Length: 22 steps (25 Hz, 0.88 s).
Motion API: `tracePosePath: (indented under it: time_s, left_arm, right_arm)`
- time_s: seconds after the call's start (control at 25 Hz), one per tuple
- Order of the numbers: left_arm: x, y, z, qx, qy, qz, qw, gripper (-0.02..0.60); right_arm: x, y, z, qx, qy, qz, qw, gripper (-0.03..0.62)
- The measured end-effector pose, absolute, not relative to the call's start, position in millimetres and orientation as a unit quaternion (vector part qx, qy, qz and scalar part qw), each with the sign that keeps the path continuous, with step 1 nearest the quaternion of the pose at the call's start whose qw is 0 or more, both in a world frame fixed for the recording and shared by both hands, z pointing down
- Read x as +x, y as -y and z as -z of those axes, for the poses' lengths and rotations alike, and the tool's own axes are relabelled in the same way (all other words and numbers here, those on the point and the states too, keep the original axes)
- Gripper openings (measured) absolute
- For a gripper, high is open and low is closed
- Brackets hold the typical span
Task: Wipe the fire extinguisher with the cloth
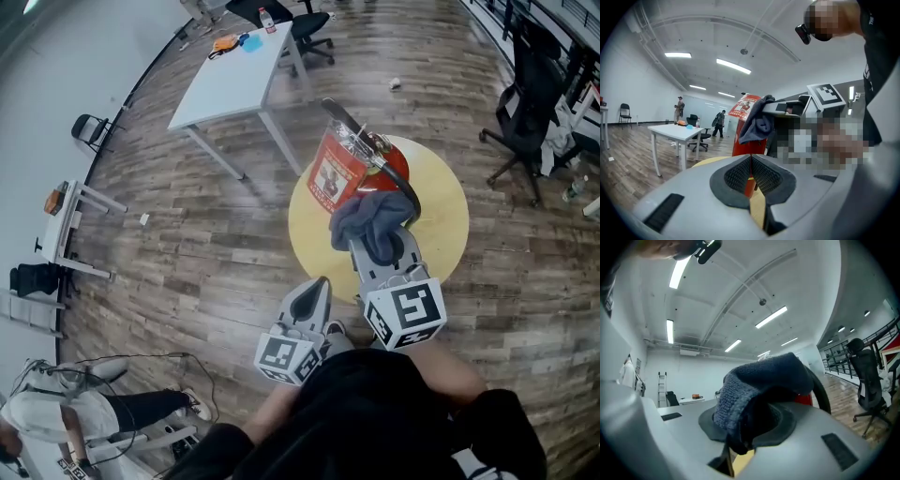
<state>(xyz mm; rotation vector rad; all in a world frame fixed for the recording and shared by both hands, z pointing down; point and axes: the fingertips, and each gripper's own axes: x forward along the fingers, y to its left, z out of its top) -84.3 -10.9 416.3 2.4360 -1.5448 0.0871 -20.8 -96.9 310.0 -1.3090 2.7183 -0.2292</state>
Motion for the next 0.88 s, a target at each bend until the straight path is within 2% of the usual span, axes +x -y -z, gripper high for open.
tracePosePath:
  time_s: [0.16,0.36,0.6,0.76,0.88]
  left_arm:
    - [-100,10,-419,0.837,0.530,-0.029,0.132,0.023]
    - [-122,10,-430,0.838,0.525,-0.036,0.147,0.023]
    - [-151,14,-433,0.844,0.510,-0.047,0.159,0.023]
    - [-169,20,-432,0.849,0.501,-0.051,0.161,0.023]
    - [-183,25,-431,0.851,0.497,-0.048,0.161,0.023]
  right_arm:
    - [-38,99,-375,-0.424,-0.893,0.148,0.008,0.089]
    - [-40,105,-481,-0.446,-0.873,0.178,-0.086,0.089]
    - [-35,107,-628,-0.483,-0.802,0.303,-0.177,0.091]
    - [-50,117,-653,-0.509,-0.751,0.404,-0.113,0.091]
    - [-67,129,-622,-0.503,-0.738,0.449,0.006,0.089]
